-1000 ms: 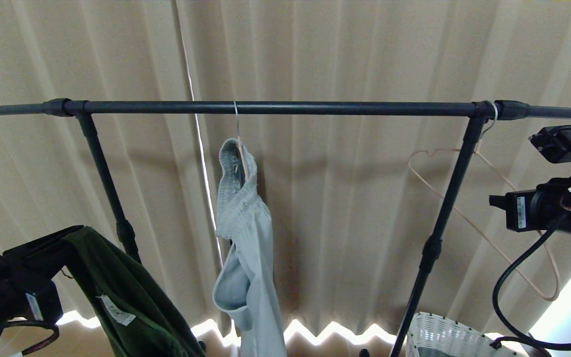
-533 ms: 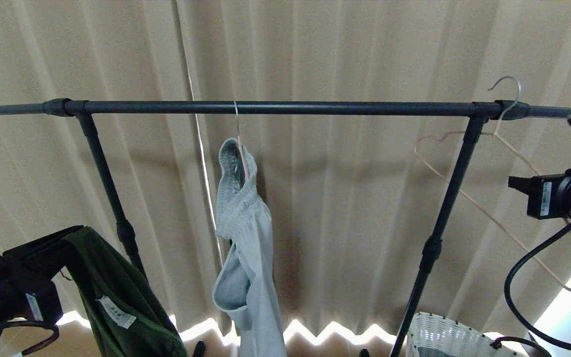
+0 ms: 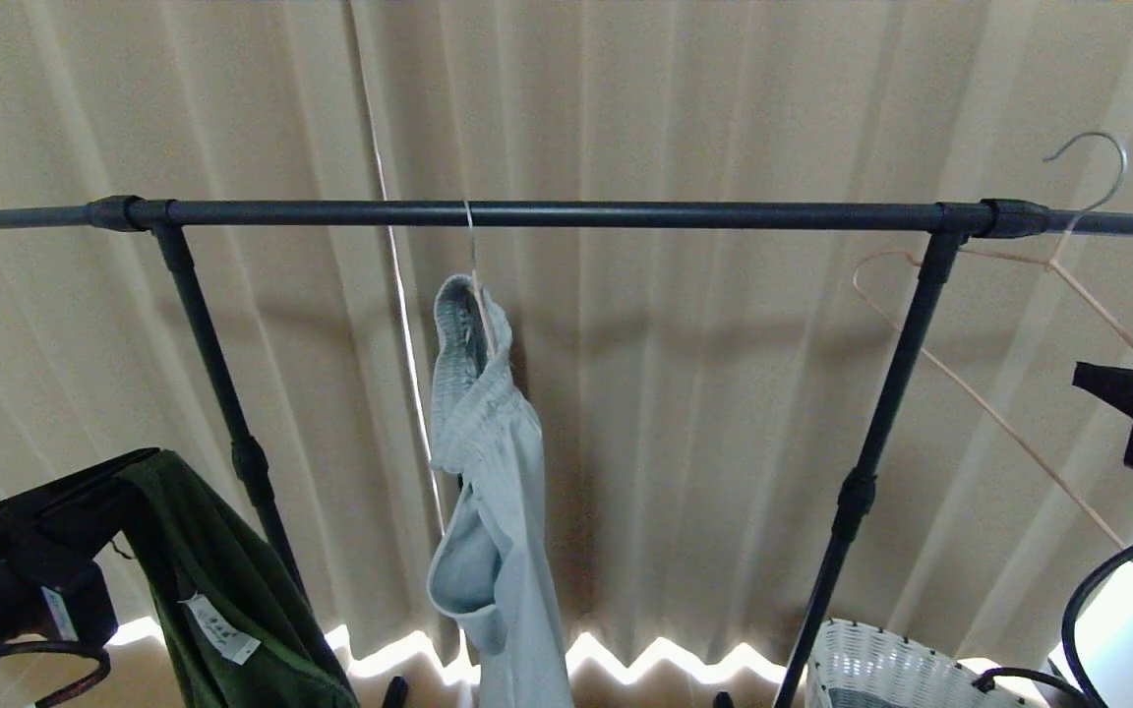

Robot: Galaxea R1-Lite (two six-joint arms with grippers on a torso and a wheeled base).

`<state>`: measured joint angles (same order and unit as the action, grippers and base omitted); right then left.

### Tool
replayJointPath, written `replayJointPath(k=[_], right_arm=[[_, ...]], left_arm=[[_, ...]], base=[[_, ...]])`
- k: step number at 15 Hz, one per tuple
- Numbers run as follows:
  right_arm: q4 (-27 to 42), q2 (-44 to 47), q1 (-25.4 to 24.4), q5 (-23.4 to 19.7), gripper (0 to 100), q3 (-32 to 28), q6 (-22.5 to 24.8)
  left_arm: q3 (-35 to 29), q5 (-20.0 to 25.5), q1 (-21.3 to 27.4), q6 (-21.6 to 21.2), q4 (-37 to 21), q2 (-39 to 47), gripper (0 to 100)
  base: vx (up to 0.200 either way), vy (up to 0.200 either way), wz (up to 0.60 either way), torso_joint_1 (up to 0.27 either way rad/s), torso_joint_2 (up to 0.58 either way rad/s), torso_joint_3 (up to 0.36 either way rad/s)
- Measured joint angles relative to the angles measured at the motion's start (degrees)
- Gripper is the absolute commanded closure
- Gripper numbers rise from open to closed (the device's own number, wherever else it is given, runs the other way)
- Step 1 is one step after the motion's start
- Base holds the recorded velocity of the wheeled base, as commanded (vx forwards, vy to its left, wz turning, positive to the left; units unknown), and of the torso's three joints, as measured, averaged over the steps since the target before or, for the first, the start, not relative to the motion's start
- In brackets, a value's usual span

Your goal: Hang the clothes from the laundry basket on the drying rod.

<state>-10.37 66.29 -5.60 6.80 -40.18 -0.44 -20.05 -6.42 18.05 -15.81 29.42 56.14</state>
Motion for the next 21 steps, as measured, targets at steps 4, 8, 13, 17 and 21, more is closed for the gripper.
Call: replayJointPath(k=[4,8,13,17,21], right_arm=[[0.04,-3.25,0.00,0.00,100,1.84,1.48],[-0.13,-4.06,0.00,0.00,100,2.28,1.55],[-0.13,-4.22,0.00,-0.05,100,3.06,1.74],[-0.40,-4.25,0.00,-0.21,100,3.69,1.74],[-0.40,-4.25,-0.16,-0.38,100,4.19,1.74]], left_arm=[[0.00,-0.06,-0.12,0.00,0.00,-0.20,100],[0.02,-0.06,-0.22,-0.09,0.00,-0.44,100],[0.05,-0.06,-0.22,-0.09,0.00,-0.62,100],[0.24,-0.06,-0.22,-0.17,-0.02,-0.71,100],[0.84,-0.06,-0.15,-0.11,-0.02,-1.15,100]], base=[[-0.150,0.000,0.00,0.004,0.00,0.001],[-0.200,0.000,0.00,-0.005,0.00,0.004],[-0.200,0.000,0.00,0.002,0.00,0.004],[-0.200,0.000,0.00,0.004,0.00,0.001],[-0.050,0.000,0.00,-0.001,0.00,0.002]])
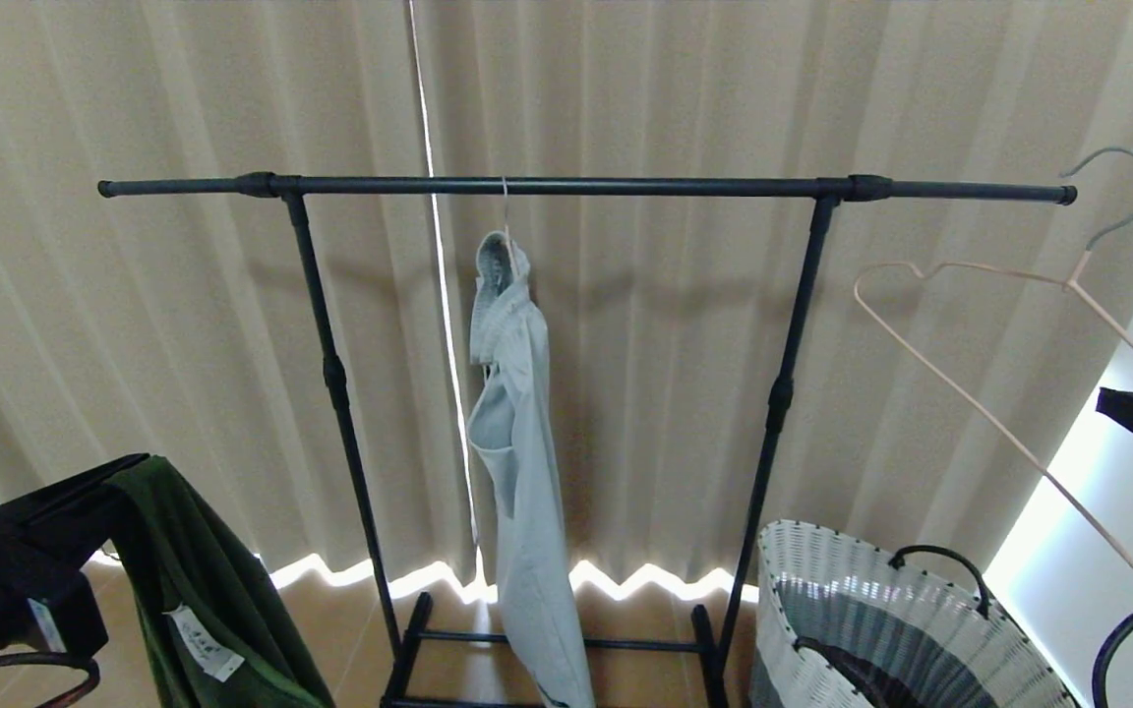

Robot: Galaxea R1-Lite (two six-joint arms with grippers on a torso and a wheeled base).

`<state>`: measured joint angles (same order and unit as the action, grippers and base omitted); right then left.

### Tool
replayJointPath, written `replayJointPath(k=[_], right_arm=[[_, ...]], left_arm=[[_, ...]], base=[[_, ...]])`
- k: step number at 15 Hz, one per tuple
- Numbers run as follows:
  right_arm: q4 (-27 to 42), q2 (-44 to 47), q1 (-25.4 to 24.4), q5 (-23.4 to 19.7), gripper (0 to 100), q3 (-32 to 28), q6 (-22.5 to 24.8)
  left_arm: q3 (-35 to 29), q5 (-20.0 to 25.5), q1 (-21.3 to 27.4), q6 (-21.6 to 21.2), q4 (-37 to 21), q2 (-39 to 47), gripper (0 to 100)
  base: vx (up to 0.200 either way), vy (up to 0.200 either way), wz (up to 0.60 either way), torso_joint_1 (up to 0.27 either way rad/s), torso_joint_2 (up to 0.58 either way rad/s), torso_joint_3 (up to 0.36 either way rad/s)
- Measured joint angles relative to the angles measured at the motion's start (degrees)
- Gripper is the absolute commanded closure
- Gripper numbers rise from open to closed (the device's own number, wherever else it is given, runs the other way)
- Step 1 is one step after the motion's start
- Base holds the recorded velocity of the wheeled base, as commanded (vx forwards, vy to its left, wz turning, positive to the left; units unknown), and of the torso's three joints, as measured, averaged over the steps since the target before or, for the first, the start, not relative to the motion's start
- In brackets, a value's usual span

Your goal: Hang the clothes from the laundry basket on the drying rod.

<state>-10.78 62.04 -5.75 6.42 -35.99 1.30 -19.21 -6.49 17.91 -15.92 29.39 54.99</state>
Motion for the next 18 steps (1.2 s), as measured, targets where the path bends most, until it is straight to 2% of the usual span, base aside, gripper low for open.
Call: replayJointPath(k=[7,10,12,14,16,18], right_arm=[[-0.26,0.00,-0.44,-0.35,100,0.41,-0.11],[-0.49,-0.16,-2.36,-0.96,100,0.71,-0.44],[-0.50,-0.82,-3.04,-4.24,100,0.77,-0.52],[-0.55,-1.60,-3.30,-10.52,100,0.66,-0.68],[-0.55,-1.97,-3.67,-12.52,100,0.82,-1.15],[-0.55,-1.68,-7.22,-14.10,100,0.90,-3.05]], left_arm=[[-0.33,0.09,0.11,-0.15,-0.05,-0.54,100],[-1.07,0.09,0.28,-0.17,-0.22,0.11,100],[-2.12,0.06,0.85,-0.26,-0.33,1.48,100],[-5.38,-0.09,1.52,-0.59,-0.55,3.88,100],[-8.20,-0.43,2.46,-0.85,-0.66,6.14,100],[-12.20,-2.44,4.52,-0.90,-0.96,10.17,100]], base=[[0.000,0.000,0.00,0.000,0.00,0.000],[0.000,0.000,0.00,0.000,0.00,0.000],[0.000,0.000,0.00,0.000,0.00,0.000],[0.000,0.000,0.00,0.000,0.00,0.000],[0.000,0.000,0.00,0.000,0.00,0.000],[0.000,0.000,0.00,0.000,0.00,0.000]])
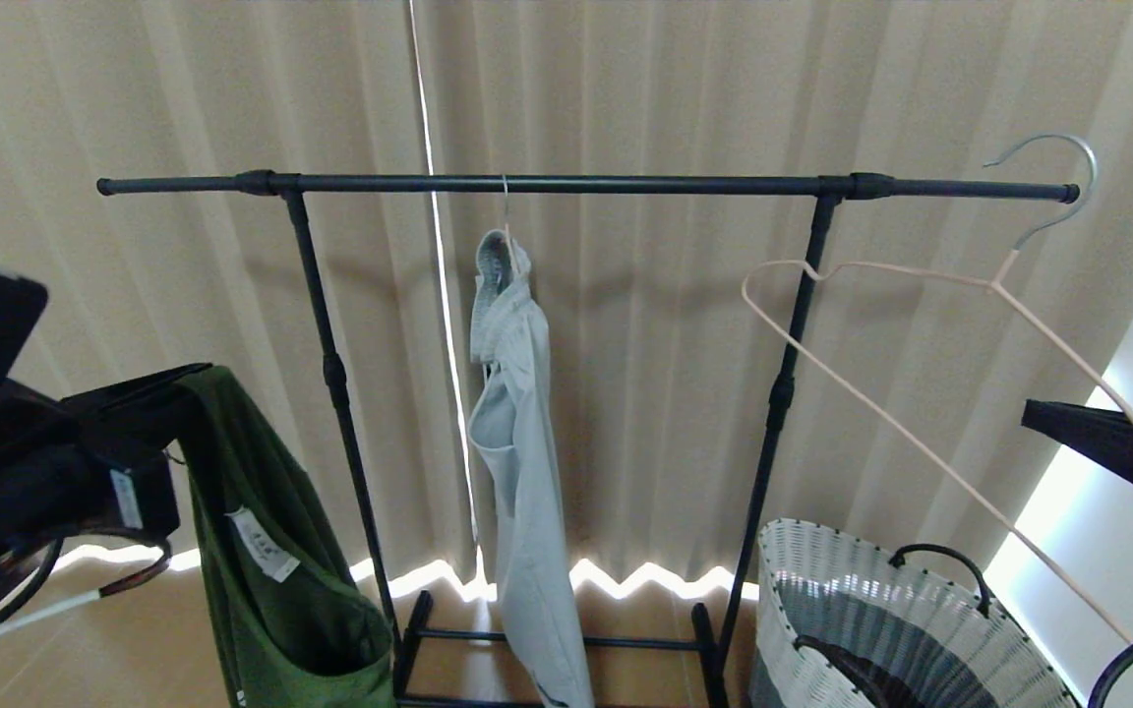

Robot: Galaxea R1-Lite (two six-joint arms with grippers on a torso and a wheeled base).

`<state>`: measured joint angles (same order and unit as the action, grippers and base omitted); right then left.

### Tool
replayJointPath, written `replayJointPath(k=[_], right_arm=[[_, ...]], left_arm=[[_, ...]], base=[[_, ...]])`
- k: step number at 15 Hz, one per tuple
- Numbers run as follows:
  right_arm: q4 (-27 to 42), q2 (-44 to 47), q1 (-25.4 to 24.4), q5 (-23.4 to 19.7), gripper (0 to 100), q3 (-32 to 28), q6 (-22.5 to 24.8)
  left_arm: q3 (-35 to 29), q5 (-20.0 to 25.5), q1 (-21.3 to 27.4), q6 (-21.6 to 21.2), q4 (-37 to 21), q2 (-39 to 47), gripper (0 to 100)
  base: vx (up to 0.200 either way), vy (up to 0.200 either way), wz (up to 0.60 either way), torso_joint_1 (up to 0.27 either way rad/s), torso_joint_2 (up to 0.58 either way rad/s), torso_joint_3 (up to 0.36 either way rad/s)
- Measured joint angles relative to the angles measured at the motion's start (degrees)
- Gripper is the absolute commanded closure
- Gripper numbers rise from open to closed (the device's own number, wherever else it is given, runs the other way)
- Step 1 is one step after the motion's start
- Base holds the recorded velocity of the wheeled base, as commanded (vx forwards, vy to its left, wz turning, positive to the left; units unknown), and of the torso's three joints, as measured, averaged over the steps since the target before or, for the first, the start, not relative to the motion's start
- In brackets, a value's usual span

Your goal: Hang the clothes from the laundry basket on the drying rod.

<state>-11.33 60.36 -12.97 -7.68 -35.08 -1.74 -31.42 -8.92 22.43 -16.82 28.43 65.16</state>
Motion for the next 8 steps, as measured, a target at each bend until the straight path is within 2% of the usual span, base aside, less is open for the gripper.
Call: replayJointPath(k=[4,8], right_arm=[[-1.76,4.30,-11.31,-0.23,100,-0.30,-3.58],[-12.90,10.56,-24.65,-0.23,100,0.15,-11.91]], left_arm=[[-12.08,-12.78,6.67,0.11,-6.90,11.17,100],[-21.22,-18.33,8.11,1.85,-11.46,18.96,100]], base=[[0.000,0.000,0.00,0.000,0.00,0.000],[0.000,0.000,0.00,0.000,0.00,0.000]])
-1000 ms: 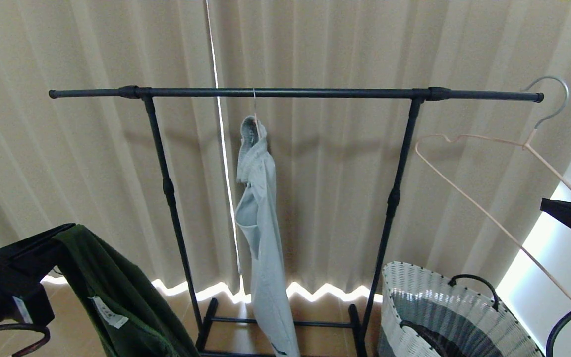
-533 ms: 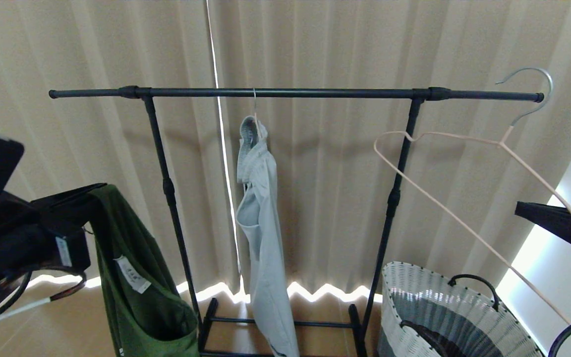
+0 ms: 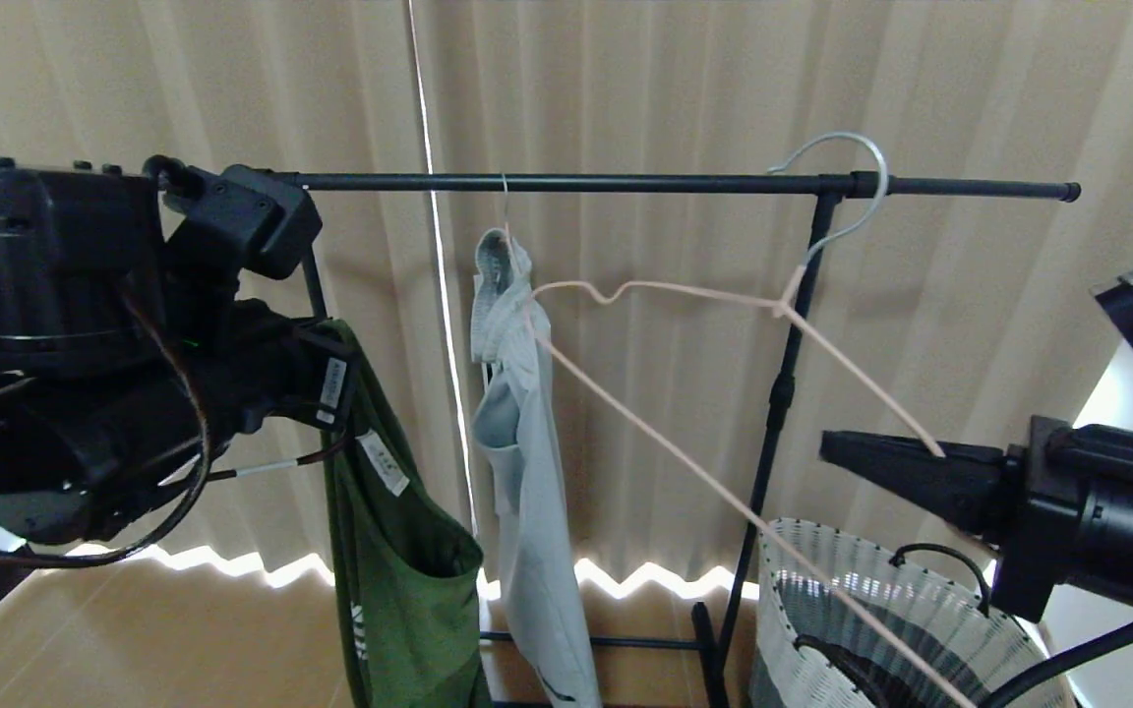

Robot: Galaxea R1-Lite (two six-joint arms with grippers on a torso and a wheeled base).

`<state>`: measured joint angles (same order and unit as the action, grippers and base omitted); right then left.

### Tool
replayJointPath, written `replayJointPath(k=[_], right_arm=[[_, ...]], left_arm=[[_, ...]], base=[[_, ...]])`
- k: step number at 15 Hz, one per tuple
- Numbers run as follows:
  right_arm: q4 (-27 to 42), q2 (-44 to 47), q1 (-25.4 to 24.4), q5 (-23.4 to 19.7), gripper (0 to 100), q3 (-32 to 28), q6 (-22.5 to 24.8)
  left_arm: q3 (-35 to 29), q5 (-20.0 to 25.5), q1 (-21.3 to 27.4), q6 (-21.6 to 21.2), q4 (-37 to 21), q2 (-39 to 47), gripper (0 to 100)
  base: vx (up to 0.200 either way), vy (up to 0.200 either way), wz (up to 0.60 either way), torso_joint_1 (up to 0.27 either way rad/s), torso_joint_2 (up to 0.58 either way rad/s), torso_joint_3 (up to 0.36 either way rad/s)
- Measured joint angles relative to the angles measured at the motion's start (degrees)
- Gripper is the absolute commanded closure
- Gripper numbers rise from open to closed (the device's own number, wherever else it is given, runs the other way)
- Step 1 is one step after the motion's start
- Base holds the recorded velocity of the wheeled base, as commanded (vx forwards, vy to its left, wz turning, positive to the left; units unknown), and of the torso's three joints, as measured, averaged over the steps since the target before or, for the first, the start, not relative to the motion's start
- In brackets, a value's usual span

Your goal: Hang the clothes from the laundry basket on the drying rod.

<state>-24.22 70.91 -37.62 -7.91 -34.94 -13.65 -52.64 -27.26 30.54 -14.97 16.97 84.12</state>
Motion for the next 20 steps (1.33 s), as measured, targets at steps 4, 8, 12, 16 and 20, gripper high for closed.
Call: replayJointPath(k=[4,8,12,16,20], right_arm=[[-2.00,2.71,-6.84,-0.23,100,1.48,-1.01],[-3.72,3.67,-9.48,-0.29,100,2.17,-1.54],[-4.33,4.58,-9.79,-0.32,100,1.82,-1.56],[-5.80,5.35,-10.50,-0.40,100,1.62,-2.19],[-9.14,7.39,-11.98,-0.32,100,0.32,-3.75]], left_arm=[[-6.18,-3.94,-0.15,2.17,-0.17,4.94,100],[-8.19,-4.02,0.13,4.02,-0.22,7.36,100],[-7.86,-4.02,0.46,4.92,-0.22,7.89,100],[-7.58,-4.00,0.79,5.12,-0.22,8.13,100],[-7.20,-4.97,0.83,5.14,-0.04,8.22,100]], base=[[0.000,0.000,0.00,0.000,0.00,0.000],[0.000,0.000,0.00,0.000,0.00,0.000],[0.000,0.000,0.00,0.000,0.00,0.000],[0.000,0.000,0.00,0.000,0.00,0.000],[0.000,0.000,0.00,0.000,0.00,0.000]])
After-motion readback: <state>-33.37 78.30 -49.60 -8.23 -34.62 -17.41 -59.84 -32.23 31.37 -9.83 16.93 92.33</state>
